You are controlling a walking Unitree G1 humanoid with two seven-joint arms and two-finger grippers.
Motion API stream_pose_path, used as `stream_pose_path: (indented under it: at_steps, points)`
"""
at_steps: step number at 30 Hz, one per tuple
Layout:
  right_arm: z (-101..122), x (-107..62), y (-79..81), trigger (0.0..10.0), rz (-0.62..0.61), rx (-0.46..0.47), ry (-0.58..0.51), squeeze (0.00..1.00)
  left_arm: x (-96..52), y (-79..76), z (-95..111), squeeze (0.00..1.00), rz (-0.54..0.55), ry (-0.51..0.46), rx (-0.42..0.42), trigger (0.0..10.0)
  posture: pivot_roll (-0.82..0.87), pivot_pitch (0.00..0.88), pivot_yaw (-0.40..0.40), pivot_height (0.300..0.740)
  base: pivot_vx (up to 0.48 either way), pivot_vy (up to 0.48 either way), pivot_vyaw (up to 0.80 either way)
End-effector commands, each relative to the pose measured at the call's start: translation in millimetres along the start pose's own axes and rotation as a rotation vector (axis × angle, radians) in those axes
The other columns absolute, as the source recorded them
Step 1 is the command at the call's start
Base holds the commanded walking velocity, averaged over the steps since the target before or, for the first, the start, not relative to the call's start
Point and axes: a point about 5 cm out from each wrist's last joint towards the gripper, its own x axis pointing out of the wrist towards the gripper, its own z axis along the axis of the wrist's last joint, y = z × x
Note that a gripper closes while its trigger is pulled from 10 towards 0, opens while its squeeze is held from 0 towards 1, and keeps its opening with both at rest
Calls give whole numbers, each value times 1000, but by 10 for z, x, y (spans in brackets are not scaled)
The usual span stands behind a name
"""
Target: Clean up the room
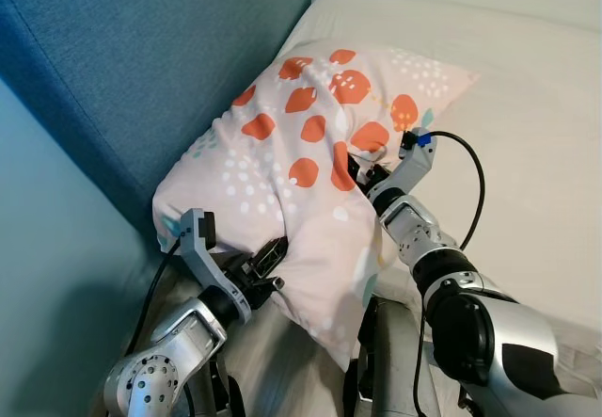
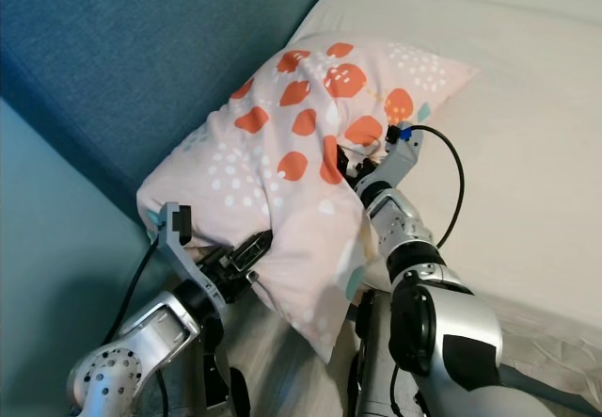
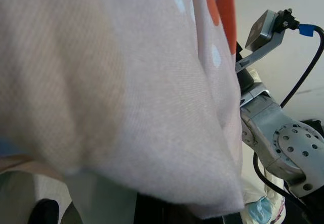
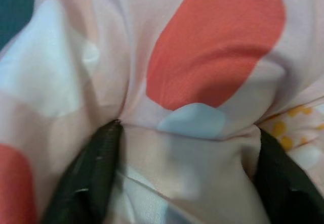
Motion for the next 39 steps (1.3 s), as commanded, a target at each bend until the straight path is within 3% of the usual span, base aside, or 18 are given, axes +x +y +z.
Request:
stream_pose_path:
  at_steps: [1, 8, 20, 22, 23, 25, 26, 27, 30, 31, 33, 35, 37, 38, 39]
  points:
    - [-313, 31, 161, 0, 50, -10, 133, 0, 130, -202, -187, 0, -92, 50, -60, 0, 205, 369, 23, 541, 0, 0, 0]
    - [-324, 17, 114, 0, 7, -64, 138, 0, 190, -229, -228, 0, -90, 74, 14, 0, 206, 368, 21, 541, 0, 0, 0]
    - [-258, 16, 77, 0, -20, -90, 113, 0, 211, -200, -220, 0, -62, 72, 52, 0, 196, 360, 17, 541, 0, 0, 0]
    - [-219, 28, 87, 0, -25, -107, 98, 0, 218, -157, -226, 0, -29, 79, 88, 0, 188, 354, 17, 541, 0, 0, 0]
    - [-171, 51, 122, 0, -17, -132, 84, 0, 240, -106, -218, 0, 14, 77, 155, 0, 183, 350, 16, 541, 0, 0, 0]
    - [-171, 51, 122, 0, -17, -132, 84, 0, 240, -106, -218, 0, 14, 77, 155, 0, 183, 350, 16, 541, 0, 0, 0]
    - [-96, 97, 210, 0, 11, -157, 59, 0, 305, -53, -179, 0, 70, 55, 240, 0, 177, 348, 16, 541, 0, 0, 0]
    - [-96, 97, 210, 0, 11, -157, 59, 0, 305, -53, -179, 0, 70, 55, 240, 0, 177, 348, 16, 541, 0, 0, 0]
    - [182, 262, 644, 0, 150, -248, -24, 0, 637, -122, 96, 0, 133, -104, 467, 0, 163, 347, 15, 541, 0, 0, 0]
    - [182, 262, 644, 0, 150, -248, -24, 0, 637, -122, 96, 0, 133, -104, 467, 0, 163, 347, 15, 541, 0, 0, 0]
    - [345, 329, 913, 0, 231, -288, -77, 0, 815, -239, 310, 0, 140, -206, 554, 0, 160, 348, 14, 541, 0, 0, 0]
    - [345, 329, 913, 0, 231, -288, -77, 0, 815, -239, 310, 0, 140, -206, 554, 0, 160, 348, 14, 541, 0, 0, 0]
    - [479, 362, 1116, 0, 288, -316, -126, 0, 915, -327, 481, 0, 141, -280, 617, 0, 158, 346, 13, 541, 0, 0, 0]
    - [479, 362, 1116, 0, 288, -316, -126, 0, 915, -327, 481, 0, 141, -280, 617, 0, 158, 346, 13, 541, 0, 0, 0]
    - [568, 374, 1220, 0, 313, -326, -160, 0, 954, -368, 577, 0, 148, -322, 654, 0, 154, 348, 11, 541, 0, 0, 0]
